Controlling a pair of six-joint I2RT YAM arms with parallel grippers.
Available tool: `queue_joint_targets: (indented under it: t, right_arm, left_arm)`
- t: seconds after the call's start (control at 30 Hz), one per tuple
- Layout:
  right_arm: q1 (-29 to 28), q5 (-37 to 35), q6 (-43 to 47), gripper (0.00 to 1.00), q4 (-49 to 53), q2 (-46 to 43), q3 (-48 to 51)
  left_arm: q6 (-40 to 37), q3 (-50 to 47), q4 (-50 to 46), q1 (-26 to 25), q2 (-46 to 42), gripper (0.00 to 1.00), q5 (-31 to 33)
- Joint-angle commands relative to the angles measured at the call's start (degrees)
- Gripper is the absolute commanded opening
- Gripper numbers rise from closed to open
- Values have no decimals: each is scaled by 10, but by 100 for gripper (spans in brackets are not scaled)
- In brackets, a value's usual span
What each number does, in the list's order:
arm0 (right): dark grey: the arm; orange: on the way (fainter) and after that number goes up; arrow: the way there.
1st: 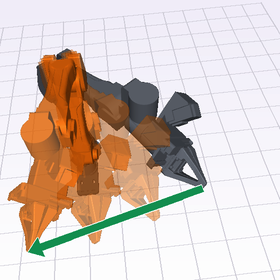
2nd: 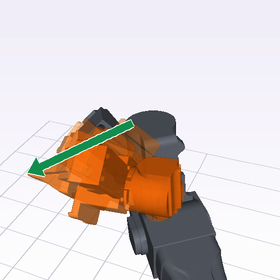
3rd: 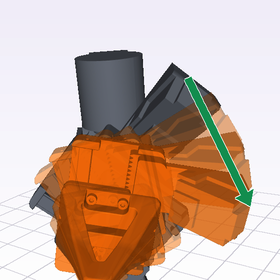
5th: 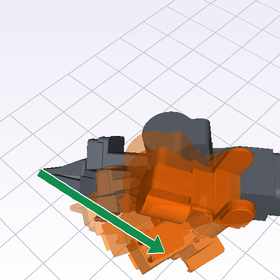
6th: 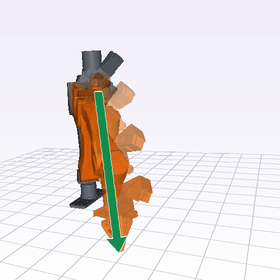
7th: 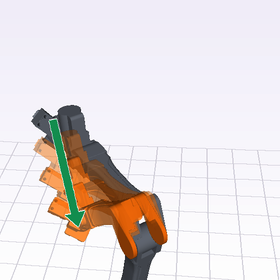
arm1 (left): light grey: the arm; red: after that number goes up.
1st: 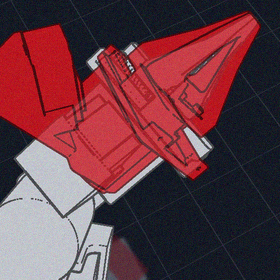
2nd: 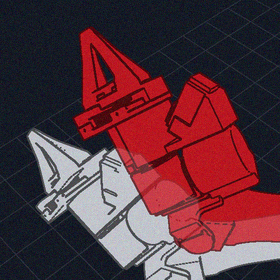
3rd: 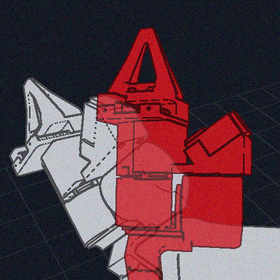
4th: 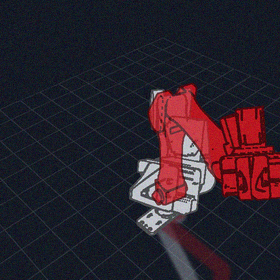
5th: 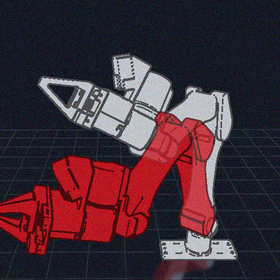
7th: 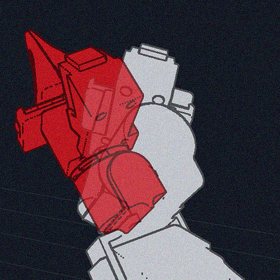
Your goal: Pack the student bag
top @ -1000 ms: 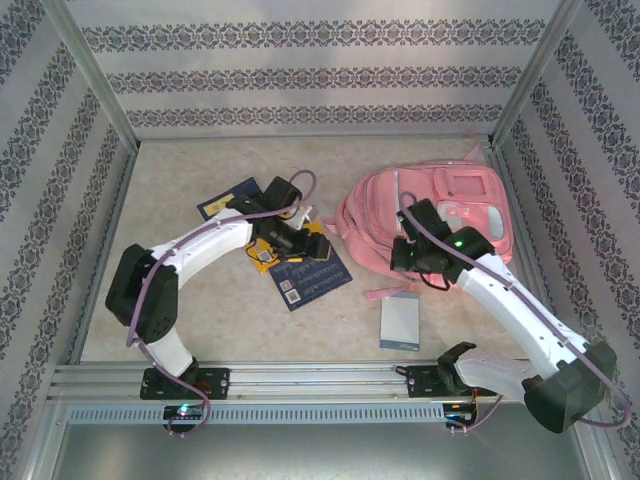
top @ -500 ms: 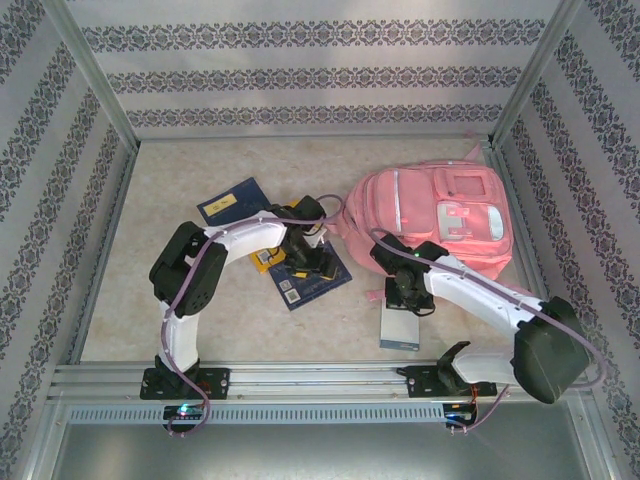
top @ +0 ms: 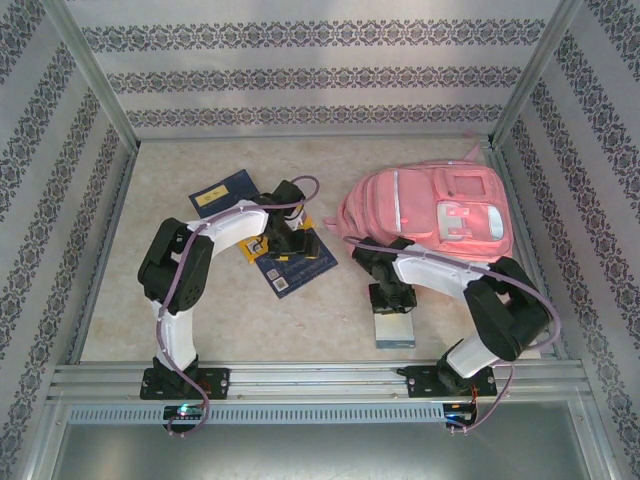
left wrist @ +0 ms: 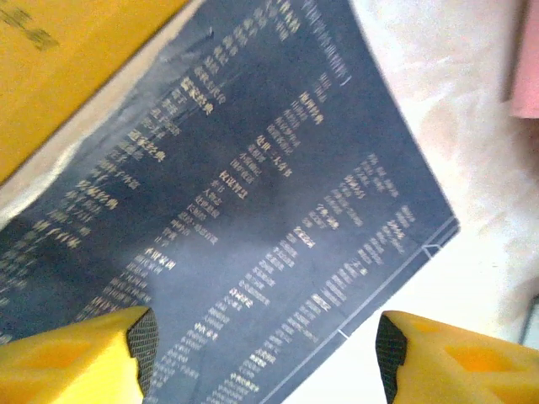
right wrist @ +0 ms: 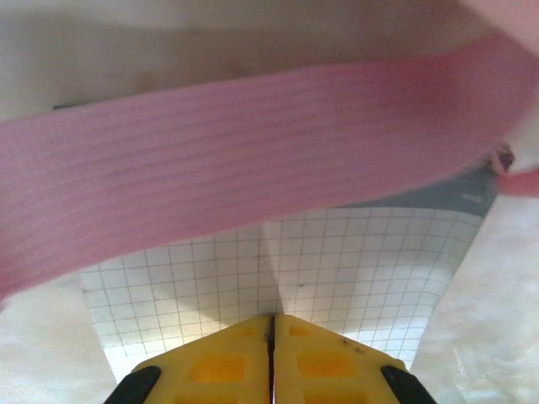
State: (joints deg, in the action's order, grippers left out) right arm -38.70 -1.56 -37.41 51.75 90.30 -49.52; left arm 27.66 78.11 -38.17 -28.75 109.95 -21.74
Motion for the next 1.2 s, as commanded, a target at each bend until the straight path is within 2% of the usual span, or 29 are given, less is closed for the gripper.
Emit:
queue_joint_targets:
  t: [0.0,0.17,0.3,0.47,0.53,0.7,0.8,0.83,0.87,0.93,1.17]
  right_arm:
    - [-24,105,42,7,-98,60,-8]
    - [-71,180,81,5,-141,67,-63]
    - [-91,241,122,6,-163,58,-119]
    - [-73,215,138,21,-114,23,-142]
    - [-69,209,137,20,-91,2,-127]
    - [-87,212,84,0,-56,-58,-52]
    - [-96,199,35,0,-43,-99,-6]
    - [-96,201,15,2,-49,-119,15]
    - [-96,204,-8,12,-64,-139,36]
    - [-94,217,-46,22,-103,-175,77]
    - [-75,307,-153,29,-308,-221,205]
  left_arm:
    - [5,-5,-23,6,-68,71,17]
    - [-2,-29,-30,6,-121,72,-5]
    - [-12,-53,-32,5,-132,71,-34]
    - [-23,-74,-34,-10,-137,70,-66]
    - [-30,-78,-26,-24,-140,70,-77]
    - [-39,-77,-26,-66,-112,68,-105]
    - [-46,-82,-32,-88,-100,68,-105]
    - [-49,-85,-35,-94,-98,68,-103]
    - [-51,-90,-37,-99,-97,69,-99]
    - [-55,-103,-33,-104,-95,69,-94]
    - [-56,-136,-18,-104,-75,69,-98]
